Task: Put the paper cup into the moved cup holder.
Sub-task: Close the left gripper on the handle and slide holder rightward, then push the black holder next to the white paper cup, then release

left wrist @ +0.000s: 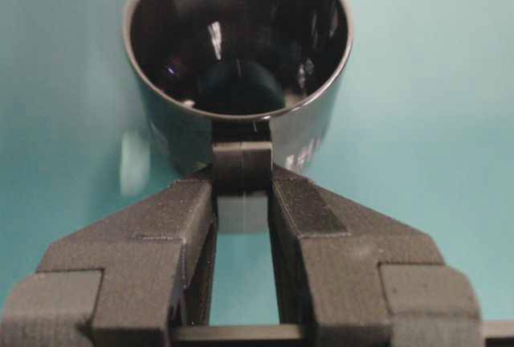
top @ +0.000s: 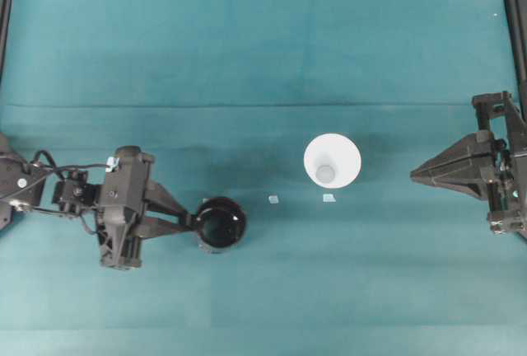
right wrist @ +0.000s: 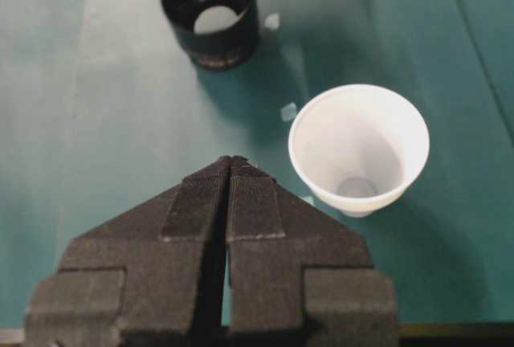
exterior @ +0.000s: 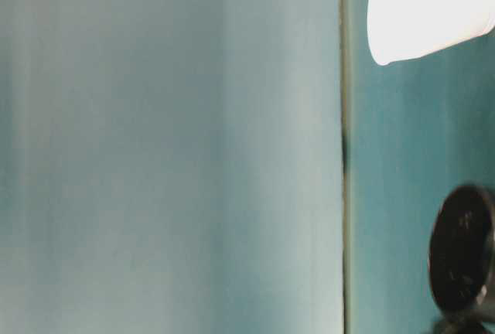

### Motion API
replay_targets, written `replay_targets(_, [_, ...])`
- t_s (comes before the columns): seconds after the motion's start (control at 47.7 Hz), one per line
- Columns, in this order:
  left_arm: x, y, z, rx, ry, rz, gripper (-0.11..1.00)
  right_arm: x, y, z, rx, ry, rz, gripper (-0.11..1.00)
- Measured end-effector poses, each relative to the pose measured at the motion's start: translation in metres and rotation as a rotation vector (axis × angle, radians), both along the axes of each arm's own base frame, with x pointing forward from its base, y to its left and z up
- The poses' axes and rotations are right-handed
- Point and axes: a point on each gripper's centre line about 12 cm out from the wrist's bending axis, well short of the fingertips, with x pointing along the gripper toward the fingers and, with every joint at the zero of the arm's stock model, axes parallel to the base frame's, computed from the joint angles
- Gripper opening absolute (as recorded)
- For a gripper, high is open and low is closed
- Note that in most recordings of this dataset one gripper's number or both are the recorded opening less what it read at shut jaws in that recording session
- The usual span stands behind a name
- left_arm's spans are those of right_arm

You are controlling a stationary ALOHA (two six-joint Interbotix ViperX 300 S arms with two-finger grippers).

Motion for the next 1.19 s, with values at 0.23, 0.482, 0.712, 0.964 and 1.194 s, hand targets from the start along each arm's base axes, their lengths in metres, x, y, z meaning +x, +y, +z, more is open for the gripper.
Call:
replay_targets(0.23, [0.017, 0.005, 0.016, 0.02, -0.077, 0.007, 0.2, 0.0, 0.0, 0.0, 0.0, -0.002, -0.001, -0.04])
replay_targets(0.482, [0.032, 0.018, 0.031, 0.04, -0.162, 0.04, 0.2, 0.0, 0.0, 0.0, 0.0, 0.0, 0.0, -0.04])
replay_targets(0.712, [0.048, 0.025, 0.037, 0.07, -0.196, 0.048, 0.2, 0.0, 0.0, 0.0, 0.001, 0.0, 0.0, -0.04])
replay_targets(0.964, [0.068, 0.034, 0.032, 0.081, -0.193, 0.07, 0.2, 0.0, 0.0, 0.0, 0.002, -0.001, 0.0, -0.04])
replay_targets(1.194, [0.076, 0.04, 0.02, 0.08, -0.175, 0.087, 0.2, 0.0, 0.0, 0.0, 0.002, -0.003, -0.002, -0.04])
